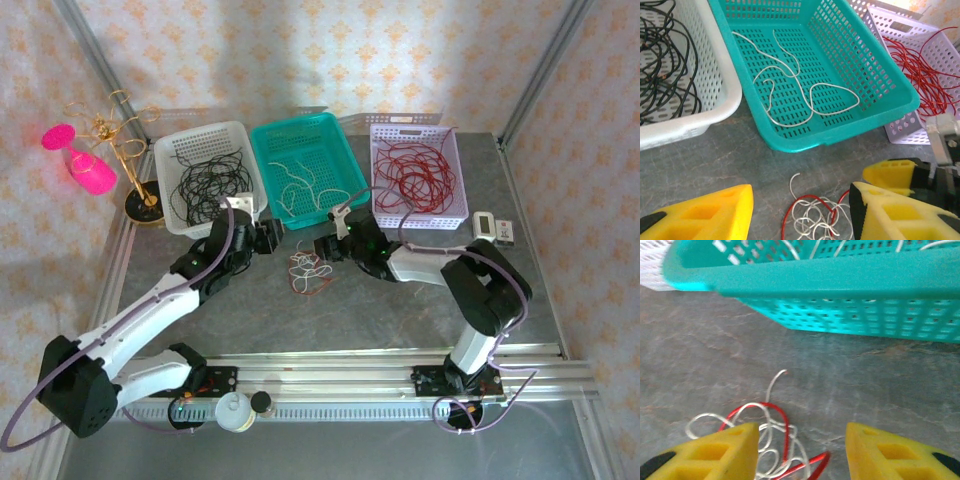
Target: Untangle the cables
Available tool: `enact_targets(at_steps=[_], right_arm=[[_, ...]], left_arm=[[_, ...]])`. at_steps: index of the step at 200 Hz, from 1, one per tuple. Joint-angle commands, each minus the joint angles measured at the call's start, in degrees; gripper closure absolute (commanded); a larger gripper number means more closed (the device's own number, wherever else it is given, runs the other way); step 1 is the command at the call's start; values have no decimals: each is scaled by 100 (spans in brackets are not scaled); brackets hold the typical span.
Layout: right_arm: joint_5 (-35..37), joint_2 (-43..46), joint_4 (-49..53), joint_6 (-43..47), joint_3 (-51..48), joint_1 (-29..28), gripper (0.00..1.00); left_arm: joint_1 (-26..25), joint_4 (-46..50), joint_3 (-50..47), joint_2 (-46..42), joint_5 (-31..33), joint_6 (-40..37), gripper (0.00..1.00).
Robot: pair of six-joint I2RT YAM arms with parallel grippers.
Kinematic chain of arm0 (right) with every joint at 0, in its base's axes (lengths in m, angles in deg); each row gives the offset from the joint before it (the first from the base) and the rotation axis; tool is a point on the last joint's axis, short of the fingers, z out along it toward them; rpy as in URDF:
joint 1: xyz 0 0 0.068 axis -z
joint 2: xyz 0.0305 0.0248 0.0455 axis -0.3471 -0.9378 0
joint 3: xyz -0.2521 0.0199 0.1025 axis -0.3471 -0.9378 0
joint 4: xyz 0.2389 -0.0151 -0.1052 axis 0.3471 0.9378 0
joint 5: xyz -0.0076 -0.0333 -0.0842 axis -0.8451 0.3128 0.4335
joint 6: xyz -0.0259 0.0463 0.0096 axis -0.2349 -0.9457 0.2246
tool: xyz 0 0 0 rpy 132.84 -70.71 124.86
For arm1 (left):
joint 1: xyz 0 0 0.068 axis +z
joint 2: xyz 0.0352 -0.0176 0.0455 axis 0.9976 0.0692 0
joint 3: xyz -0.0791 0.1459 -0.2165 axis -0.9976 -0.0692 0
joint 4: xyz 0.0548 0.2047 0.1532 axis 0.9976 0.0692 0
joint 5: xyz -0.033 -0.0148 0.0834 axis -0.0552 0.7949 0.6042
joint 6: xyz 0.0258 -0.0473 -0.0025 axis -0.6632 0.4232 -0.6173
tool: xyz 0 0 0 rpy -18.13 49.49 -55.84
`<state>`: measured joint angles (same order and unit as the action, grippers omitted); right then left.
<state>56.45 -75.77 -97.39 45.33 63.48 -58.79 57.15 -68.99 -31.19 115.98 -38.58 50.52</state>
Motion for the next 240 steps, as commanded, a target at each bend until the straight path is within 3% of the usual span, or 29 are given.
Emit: enact_targets(at_steps=[1, 31, 62, 124, 141, 185, 240], right_arm=[[654, -132, -310, 389, 142, -2, 58], [591, -109, -328, 388, 62, -2, 71], [496, 102, -341, 385, -20, -2, 100], [401, 1379, 218, 287, 14, -2, 100], [227, 1718, 448, 184, 88, -2, 100], [-552, 2414, 1030, 73, 402, -2, 100], [-1055, 3058, 1301, -15, 598, -2, 100]], left_arm=[[-7, 138, -22, -224, 13, 103, 46], [-10, 165, -21, -314, 50, 37, 46], [-20, -57, -119, -264, -66, 41, 45], [-252, -750, -239, -124, -926, -472, 45], [-420, -1402, -455, -46, -1263, -770, 44], [-522, -4244, -1222, 433, -2005, -839, 34], [-538, -5540, -1086, 1428, -2700, -960, 32]])
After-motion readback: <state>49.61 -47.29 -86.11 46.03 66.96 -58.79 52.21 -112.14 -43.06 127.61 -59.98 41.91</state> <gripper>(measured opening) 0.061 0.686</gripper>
